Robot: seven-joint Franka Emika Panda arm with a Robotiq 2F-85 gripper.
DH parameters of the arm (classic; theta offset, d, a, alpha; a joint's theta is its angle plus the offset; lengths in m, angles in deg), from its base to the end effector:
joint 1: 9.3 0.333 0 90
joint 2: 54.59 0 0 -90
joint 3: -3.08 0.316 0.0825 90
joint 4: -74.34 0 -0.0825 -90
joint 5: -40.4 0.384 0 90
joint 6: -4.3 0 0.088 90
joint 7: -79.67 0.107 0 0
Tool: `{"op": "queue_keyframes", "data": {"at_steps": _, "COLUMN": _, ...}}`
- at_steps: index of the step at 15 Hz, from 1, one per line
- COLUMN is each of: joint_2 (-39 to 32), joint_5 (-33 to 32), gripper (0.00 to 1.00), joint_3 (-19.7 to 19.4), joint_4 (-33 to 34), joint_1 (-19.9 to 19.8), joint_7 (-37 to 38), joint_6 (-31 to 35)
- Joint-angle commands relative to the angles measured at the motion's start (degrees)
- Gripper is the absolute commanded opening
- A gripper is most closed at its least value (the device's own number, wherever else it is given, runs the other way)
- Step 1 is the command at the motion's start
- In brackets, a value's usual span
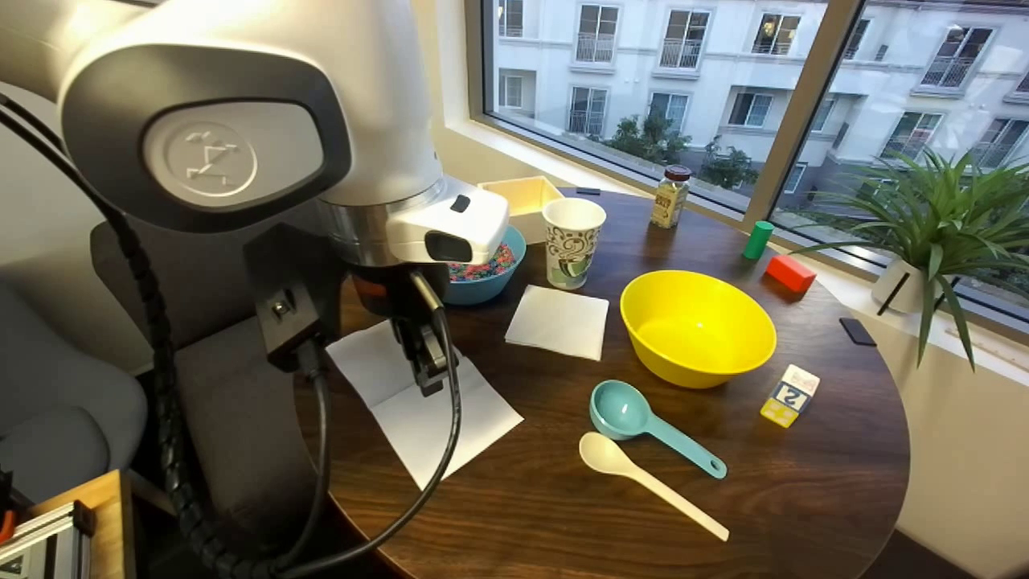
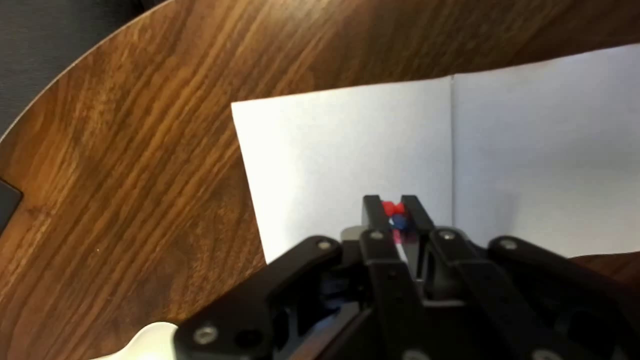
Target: Put some of the cereal onto the paper towel and fold it
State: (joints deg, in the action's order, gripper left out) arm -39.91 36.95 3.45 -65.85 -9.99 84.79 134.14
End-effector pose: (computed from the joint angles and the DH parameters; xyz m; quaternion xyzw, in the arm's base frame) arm 0.4561 -0.0041 0.4037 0.9986 -0.0291 0.0387 0.0230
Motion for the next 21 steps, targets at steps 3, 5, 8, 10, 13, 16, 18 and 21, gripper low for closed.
{"op": "queue_keyframes", "data": {"at_steps": 3, "joint_2": -1.86, "joint_5": -0.07, "gripper": 0.03, "joint_3": -0.49, "joint_4": -0.9, "joint_1": -0.5, "joint_7": -1.12, "joint_6": 4.02}}
{"op": "queue_keyframes", "data": {"at_steps": 5, "joint_2": -2.63, "joint_5": 0.02, "gripper": 0.03, "joint_3": -0.58, "joint_4": -0.84, "joint_1": -0.47, "joint_7": -1.3, "joint_6": 4.75}}
{"op": "queue_keyframes", "data": {"at_steps": 8, "joint_2": -3.63, "joint_5": 0.14, "gripper": 0.03, "joint_3": -0.62, "joint_4": -0.75, "joint_1": -0.35, "joint_7": -1.81, "joint_6": 5.37}}
{"op": "queue_keyframes", "data": {"at_steps": 10, "joint_2": -4.21, "joint_5": 0.25, "gripper": 0.03, "joint_3": -0.6, "joint_4": -0.77, "joint_1": -0.29, "joint_7": -1.97, "joint_6": 5.46}}
{"op": "queue_keyframes", "data": {"at_steps": 13, "joint_2": -4.76, "joint_5": 0.06, "gripper": 0.03, "joint_3": -0.59, "joint_4": -0.86, "joint_1": -0.31, "joint_7": -2.14, "joint_6": 5.3}}
{"op": "queue_keyframes", "data": {"at_steps": 16, "joint_2": -4.79, "joint_5": -0.35, "gripper": 0.03, "joint_3": -0.56, "joint_4": -0.95, "joint_1": -0.38, "joint_7": -2.11, "joint_6": 4.99}}
{"op": "queue_keyframes", "data": {"at_steps": 18, "joint_2": -4.71, "joint_5": -0.46, "gripper": 0.03, "joint_3": -0.58, "joint_4": -0.94, "joint_1": -0.42, "joint_7": -2.25, "joint_6": 5.01}}
{"op": "queue_keyframes", "data": {"at_steps": 21, "joint_2": -4.64, "joint_5": -0.36, "gripper": 0.31, "joint_3": -0.64, "joint_4": -0.85, "joint_1": -0.43, "joint_7": -2.67, "joint_6": 4.96}}
